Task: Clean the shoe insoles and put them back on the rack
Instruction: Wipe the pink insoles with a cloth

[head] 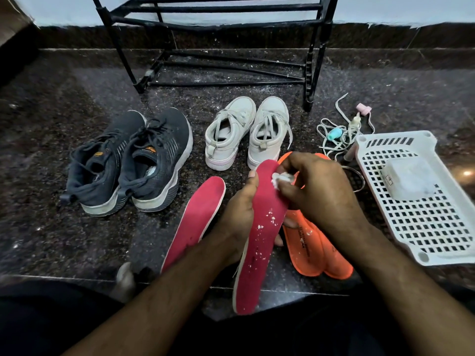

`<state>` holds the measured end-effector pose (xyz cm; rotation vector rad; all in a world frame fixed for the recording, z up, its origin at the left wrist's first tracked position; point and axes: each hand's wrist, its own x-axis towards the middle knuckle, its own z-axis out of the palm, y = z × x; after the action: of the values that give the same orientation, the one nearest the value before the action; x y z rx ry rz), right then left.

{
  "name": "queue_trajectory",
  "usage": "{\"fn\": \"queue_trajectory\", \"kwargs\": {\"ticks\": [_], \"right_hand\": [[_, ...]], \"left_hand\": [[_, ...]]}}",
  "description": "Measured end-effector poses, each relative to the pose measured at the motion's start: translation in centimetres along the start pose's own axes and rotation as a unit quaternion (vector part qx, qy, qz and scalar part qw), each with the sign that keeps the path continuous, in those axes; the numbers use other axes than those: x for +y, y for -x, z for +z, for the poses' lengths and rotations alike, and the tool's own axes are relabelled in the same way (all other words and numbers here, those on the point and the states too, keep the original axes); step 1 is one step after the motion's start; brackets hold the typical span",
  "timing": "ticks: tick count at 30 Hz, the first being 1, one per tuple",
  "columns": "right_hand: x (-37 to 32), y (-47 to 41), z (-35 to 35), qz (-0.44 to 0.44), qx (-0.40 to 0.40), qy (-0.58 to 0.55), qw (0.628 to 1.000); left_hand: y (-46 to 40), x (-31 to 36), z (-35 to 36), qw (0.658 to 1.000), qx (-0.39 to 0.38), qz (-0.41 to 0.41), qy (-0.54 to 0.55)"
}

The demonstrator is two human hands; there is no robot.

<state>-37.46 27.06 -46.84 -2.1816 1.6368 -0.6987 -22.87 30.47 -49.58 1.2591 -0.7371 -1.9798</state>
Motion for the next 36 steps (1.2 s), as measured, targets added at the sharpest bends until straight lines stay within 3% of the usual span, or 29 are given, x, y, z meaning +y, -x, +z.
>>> {"fn": "queue_trajectory", "kwargs": {"ticks": [3, 7, 10, 18, 25, 30, 36], "right_hand": [[-0.7, 0.9, 0.7, -0.019, -0.066, -0.028, 0.997], [0.3, 0.4, -0.7, -0.001, 0.023, -0.002, 1.000], [-0.1, 0.4, -2.1, 0.036, 0.057, -0.080, 0.995], [-1.1, 1.2, -1.2, 0.061, -0.033, -0.105, 0.992], [-1.1, 1.3, 0.0, 0.015, -0.044, -0.060, 0.997], [-0.5, 0.8, 0.1, 0.005, -0.008, -0.062, 0.998], [-0.3, 0.8, 1.2, -0.030, -0.044, -0.065, 0.996]], "left_hand": [[0.0, 0.1, 0.0, 0.999, 0.006, -0.013, 0.041], [0.0, 0.2, 0.2, 0.999, -0.007, -0.003, 0.035], [-0.1, 0.4, 0.0, 0.998, -0.022, 0.006, 0.060], [-0.5, 0.5, -0.2, 0.997, 0.013, -0.010, 0.080], [-0.3, 0.6, -0.1, 0.997, 0.006, -0.001, 0.081], [-0.8, 0.5, -0.4, 0.996, 0.001, 0.005, 0.088], [-0.8, 0.4, -0.6, 0.995, 0.005, 0.005, 0.102]]}}
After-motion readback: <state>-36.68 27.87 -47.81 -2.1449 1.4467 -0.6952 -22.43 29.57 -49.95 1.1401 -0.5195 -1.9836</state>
